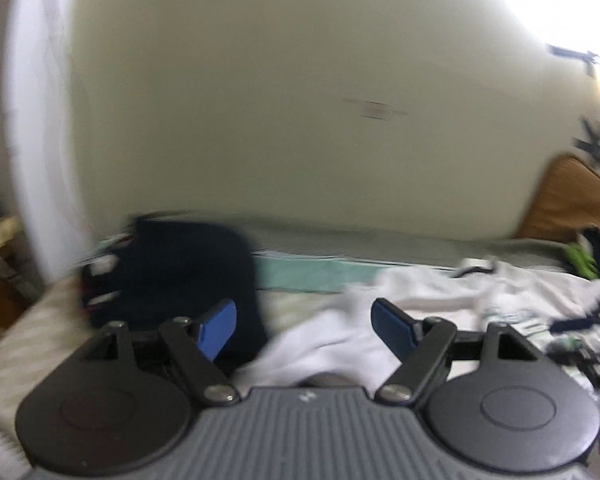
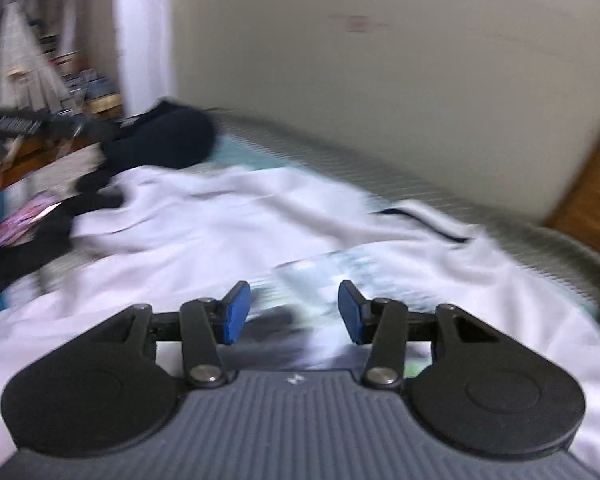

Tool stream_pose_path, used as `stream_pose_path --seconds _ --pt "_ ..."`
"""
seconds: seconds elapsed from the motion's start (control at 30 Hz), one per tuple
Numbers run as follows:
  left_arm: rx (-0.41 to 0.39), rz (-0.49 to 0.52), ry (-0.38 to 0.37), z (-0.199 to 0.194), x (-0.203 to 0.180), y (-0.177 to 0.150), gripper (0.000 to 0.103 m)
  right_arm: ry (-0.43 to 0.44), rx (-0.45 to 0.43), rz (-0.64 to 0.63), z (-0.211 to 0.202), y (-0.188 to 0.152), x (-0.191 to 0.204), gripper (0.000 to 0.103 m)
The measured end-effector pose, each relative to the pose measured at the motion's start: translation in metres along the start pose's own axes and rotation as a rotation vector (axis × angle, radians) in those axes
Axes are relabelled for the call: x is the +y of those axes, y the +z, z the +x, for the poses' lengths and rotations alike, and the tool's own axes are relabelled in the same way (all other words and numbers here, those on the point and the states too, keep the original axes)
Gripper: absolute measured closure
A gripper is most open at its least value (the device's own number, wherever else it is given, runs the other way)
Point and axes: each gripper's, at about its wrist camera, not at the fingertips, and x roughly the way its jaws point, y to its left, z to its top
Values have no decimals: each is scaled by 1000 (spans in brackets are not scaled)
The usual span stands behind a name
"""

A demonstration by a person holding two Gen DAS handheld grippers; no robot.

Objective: Fold small clothes

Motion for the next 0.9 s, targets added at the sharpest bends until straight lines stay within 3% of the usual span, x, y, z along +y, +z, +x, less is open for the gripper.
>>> stream_pose_path --seconds 0.27,0.53,0.63,0.73,0.77,0.83,0.9 --pt "-44 -130 144 -92 66 -22 26 175 -29 -131 11 21 71 52" --pt "-86 -135 224 -157 94 -48 25 332 -34 -296 32 33 151 51" --pt "-108 -158 240 -173 107 -54 25 361 -7 -441 44 33 184 49" --pt "-120 -189 249 -184 123 -62 25 330 37 -571 65 32 206 48" --pt "-120 -201 251 -186 127 -64 25 330 58 -566 73 34 208 47" --pt "-117 -220 248 -188 131 -70 25 345 111 -489 92 42 207 35" --pt "-110 -230 247 -185 134 -74 25 331 156 -429 112 45 206 38"
